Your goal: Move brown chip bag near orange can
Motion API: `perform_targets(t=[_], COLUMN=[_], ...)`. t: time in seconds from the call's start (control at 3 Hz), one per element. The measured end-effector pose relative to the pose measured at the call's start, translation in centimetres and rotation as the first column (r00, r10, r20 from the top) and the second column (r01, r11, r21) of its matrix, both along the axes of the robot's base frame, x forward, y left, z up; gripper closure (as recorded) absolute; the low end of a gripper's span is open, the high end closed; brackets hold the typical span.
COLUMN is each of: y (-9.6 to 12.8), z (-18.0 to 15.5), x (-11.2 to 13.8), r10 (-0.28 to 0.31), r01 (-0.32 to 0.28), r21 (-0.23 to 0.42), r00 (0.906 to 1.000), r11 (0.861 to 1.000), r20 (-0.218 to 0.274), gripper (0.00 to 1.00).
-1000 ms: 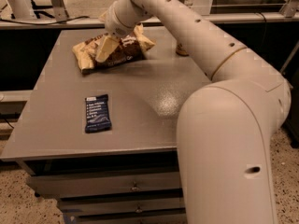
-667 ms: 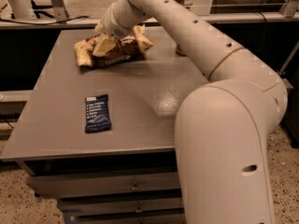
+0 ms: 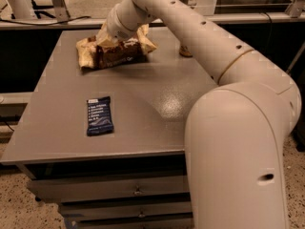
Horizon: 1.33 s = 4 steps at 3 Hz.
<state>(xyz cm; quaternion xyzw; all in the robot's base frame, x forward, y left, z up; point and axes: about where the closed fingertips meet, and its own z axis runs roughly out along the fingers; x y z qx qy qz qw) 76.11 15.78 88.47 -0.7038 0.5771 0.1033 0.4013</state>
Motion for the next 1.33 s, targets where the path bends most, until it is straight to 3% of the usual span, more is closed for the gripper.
perform_targets(t=[0.33, 0.67, 1.0, 1.33], y=[-0.2, -1.5, -4.2, -7.5], z=[0.3, 2.0, 4.0, 4.5], x=[-0.7, -1.9, -3.9, -6.6], r10=[0.001, -0.006, -0.047, -0.114], r01=[-0.001, 0.006, 0.047, 0.114], r21=[0.006, 0.013, 0.012, 0.0], r00=[1.0, 0.9997, 0.9982, 0.9933], r11=[1.0, 1.0, 0.999, 0.994], r20=[0.001, 0.022, 0.037, 0.022], gripper=[1.0, 1.0, 1.0, 1.0])
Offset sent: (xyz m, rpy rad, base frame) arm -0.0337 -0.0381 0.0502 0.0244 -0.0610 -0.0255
